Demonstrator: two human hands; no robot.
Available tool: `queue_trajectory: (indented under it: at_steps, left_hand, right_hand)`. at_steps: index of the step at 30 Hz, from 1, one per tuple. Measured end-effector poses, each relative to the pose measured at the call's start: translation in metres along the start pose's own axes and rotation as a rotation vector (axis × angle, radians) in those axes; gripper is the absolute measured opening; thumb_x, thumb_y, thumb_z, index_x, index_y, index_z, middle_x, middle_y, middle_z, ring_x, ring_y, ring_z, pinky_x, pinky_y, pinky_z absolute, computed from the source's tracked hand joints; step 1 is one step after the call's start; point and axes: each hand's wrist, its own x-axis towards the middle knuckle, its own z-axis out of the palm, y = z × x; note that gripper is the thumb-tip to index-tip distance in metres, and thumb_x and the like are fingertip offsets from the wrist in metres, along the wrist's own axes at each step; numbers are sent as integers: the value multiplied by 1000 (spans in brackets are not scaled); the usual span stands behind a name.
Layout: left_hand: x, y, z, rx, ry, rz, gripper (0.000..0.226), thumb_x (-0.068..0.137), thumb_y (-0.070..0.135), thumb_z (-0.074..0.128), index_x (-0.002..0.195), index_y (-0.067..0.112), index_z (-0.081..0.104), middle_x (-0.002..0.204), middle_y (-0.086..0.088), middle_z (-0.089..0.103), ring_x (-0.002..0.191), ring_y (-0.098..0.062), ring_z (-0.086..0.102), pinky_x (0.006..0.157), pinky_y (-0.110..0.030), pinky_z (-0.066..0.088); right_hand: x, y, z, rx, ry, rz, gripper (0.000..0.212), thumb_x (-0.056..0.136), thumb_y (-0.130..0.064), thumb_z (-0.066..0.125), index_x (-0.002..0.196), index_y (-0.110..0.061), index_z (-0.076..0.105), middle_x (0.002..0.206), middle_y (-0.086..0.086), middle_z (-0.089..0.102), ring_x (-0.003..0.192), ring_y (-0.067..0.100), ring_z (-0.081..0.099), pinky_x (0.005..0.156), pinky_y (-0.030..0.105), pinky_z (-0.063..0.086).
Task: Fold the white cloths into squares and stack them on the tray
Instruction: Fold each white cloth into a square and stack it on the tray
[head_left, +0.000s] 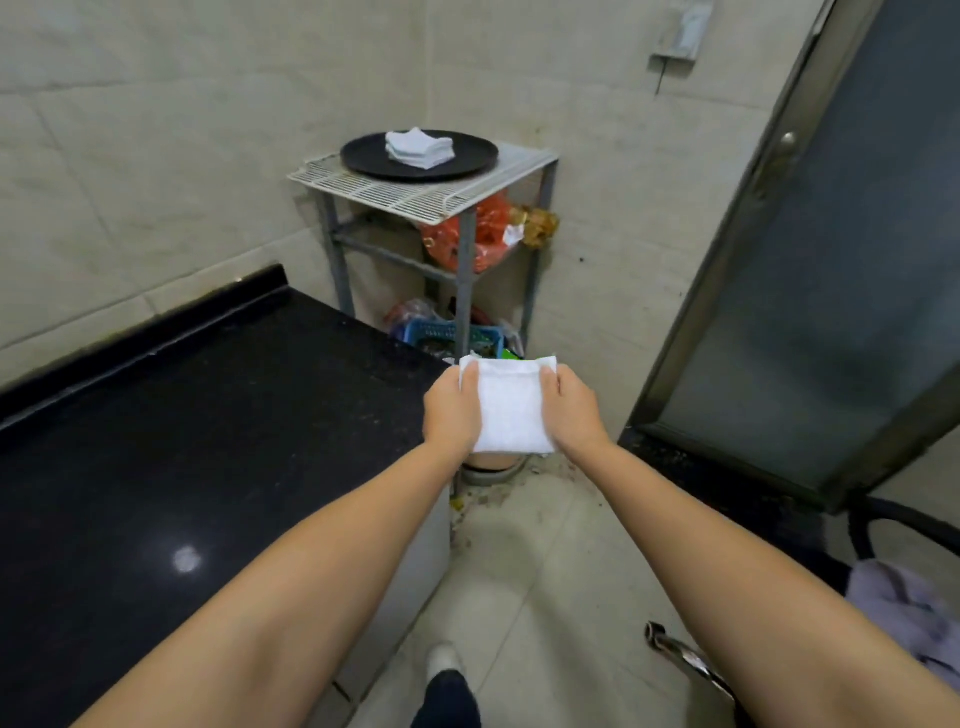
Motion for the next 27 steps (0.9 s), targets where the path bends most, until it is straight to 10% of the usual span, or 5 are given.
queue_trajectory:
  at_steps: [13,27]
  left_hand:
    - [296,117,59,109,143,272,44,101,32,36,97,-4,62,101,-22,65,97,-35,59,80,-37,42]
    - [540,160,37,10,480,86,45,100,35,33,106,1,62,108,-18,63,100,-31,58,78,-31,38]
  right_hand:
    - [307,-88,-19,4,115,-199,34,103,-27,31,103,-3,56,113,22,61,103,30,56,70,26,27]
    - [589,-198,54,-47,-135,-514,39,101,-30,38,96,1,61,100,18,64,92,30,56,69,28,29]
